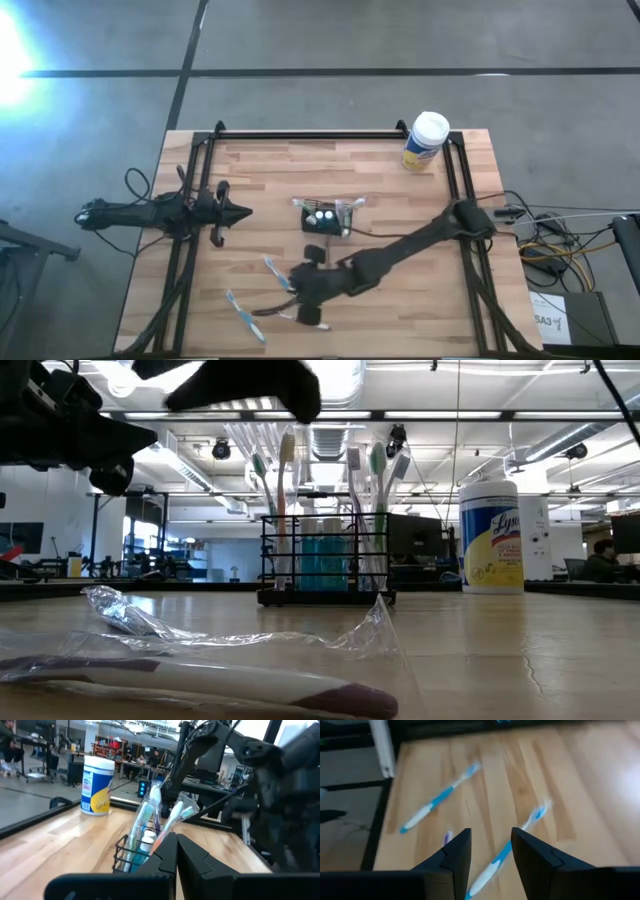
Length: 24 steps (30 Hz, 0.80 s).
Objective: Pick & Place toothbrushing station
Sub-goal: Put the top blue toothbrush into the black mesh organizer
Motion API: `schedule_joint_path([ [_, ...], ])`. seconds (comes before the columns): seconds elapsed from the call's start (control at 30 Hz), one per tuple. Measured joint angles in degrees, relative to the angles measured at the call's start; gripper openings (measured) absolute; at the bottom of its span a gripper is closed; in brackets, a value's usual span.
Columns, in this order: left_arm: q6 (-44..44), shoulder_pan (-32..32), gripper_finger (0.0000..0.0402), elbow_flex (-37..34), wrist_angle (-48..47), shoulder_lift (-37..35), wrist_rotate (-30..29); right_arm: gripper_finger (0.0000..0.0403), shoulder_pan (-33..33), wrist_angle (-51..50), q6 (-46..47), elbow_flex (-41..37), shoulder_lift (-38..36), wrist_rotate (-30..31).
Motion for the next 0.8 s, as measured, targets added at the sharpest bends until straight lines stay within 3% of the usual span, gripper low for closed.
schedule_joint_path([
  [0.23, -1.6, 0.0, 0.0007, 0.1, -2.1, 0.0, 0.4, 0.0132, -2.3, -21.3, 11.4, 20.6, 14.6, -3.3],
  [0.4, -1.6, 0.0, 0.0007, 0.2, -2.4, 0.0, 0.8, 0.0146, -3.9, -27.9, 13.0, 33.5, 24.4, -6.6],
  [0.8, -1.8, 0.0, 0.0007, 0.2, -3.0, 0.3, 3.3, 0.0166, -5.2, -26.5, 18.6, 28.9, 24.7, -7.9],
])
